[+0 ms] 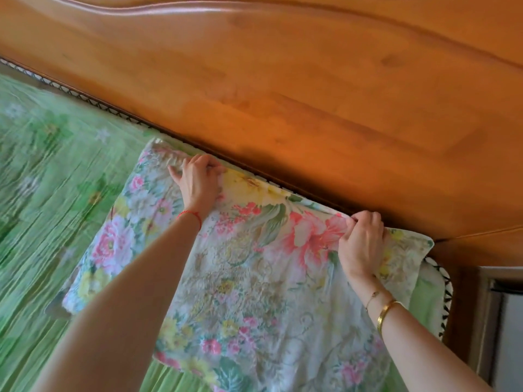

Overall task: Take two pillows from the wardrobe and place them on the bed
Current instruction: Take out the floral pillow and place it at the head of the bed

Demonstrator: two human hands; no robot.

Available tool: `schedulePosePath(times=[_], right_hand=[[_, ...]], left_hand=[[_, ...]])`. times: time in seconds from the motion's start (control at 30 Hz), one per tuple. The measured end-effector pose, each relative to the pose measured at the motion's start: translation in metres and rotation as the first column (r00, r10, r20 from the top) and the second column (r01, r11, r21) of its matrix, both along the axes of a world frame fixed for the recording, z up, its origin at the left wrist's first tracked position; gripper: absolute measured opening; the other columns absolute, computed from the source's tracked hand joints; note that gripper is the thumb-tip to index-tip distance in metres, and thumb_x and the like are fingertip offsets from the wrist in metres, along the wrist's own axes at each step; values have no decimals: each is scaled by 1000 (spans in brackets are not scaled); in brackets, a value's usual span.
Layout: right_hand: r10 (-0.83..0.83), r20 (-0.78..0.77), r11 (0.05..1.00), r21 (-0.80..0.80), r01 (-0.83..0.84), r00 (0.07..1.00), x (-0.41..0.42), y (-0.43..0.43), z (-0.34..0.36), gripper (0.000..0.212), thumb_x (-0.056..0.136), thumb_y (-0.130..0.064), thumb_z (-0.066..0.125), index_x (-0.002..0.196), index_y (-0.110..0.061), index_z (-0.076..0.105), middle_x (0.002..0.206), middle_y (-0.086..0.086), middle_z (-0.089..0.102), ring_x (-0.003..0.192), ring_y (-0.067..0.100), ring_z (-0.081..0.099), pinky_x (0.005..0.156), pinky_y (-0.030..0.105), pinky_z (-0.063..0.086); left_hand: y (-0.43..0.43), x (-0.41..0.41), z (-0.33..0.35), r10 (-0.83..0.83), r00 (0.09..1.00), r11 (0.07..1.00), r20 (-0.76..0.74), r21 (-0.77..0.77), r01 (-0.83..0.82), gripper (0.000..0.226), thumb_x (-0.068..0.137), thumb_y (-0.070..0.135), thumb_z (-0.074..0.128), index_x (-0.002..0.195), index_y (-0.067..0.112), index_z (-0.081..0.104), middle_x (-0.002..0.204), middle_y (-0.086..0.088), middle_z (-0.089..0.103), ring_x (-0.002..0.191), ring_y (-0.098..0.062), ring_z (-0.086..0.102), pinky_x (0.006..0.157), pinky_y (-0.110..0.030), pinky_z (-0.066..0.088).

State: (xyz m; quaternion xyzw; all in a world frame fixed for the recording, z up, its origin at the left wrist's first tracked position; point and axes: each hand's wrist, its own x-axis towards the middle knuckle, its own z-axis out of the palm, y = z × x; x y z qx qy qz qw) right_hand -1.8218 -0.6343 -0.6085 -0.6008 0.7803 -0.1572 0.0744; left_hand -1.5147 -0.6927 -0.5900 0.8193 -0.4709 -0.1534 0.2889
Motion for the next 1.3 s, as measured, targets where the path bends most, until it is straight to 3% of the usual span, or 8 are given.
schedulePosePath(times=[0.2,0.33,0.57,0.67,0.8,0.93,1.1,1.3], right_hand=[[-130,26,991,-27,131,991,-16,-6,-3,9,97,-13,52,94,-8,58,100,13,57,97,37,57,97,51,37],[-143,129,988,80,133,981,-17,-12,-5,14,98,-18,54,98,-9,64,104,13,63,105,37,55,105,48,31],[76,354,992,-120,-36,932,-27,52,16,28,99,-14,57,123,-3,62,122,14,66,119,33,58,103,51,44],[183,240,983,-28,-182,953,-18,99,19,39,100,-15,53,138,-8,55,148,11,51,145,33,36,117,53,30],[256,161,955,112,-275,953,-2,157,27,50,102,-24,47,151,-15,39,161,9,31,153,32,17,120,56,24],[377,151,869,285,-405,914,3,205,31,59,104,-38,35,158,-27,13,167,3,6,154,33,0,121,60,13],[231,51,844,486,-226,972,-21,245,20,81,92,-71,30,155,-40,-11,165,-1,-20,150,44,-13,114,73,6],[115,73,810,571,-136,991,-45,232,10,90,83,-78,31,152,-45,-16,163,-8,-26,148,49,-14,109,78,12]], left_hand=[[-17,-21,-5,-78,997,993,28,-85,80,24,89,14,54,74,31,65,80,13,63,95,-14,58,121,-60,4],[-6,-8,-14,-188,980,982,59,0,189,22,98,23,52,105,24,73,91,5,75,97,-18,67,125,-53,1],[84,4,3,-106,994,986,8,-126,106,27,95,9,56,117,14,71,125,-5,70,120,-25,58,111,-56,36],[141,-19,10,-163,987,984,-6,-79,162,26,95,6,62,119,10,72,135,-9,65,133,-30,53,125,-43,14],[209,-55,17,-187,981,981,-59,48,190,38,95,14,65,133,17,65,150,-5,52,147,-31,36,120,-61,16],[248,-66,13,-181,982,966,-53,176,188,55,100,27,58,152,26,41,165,3,26,156,-29,7,120,-67,-1],[269,-27,-4,-79,994,889,-72,446,103,73,100,53,45,154,55,-3,165,17,-22,147,-39,-33,105,-77,-14],[251,39,-14,-242,966,800,-87,545,250,77,102,51,42,157,42,-11,164,-4,-30,151,-29,-27,114,-63,-23]])
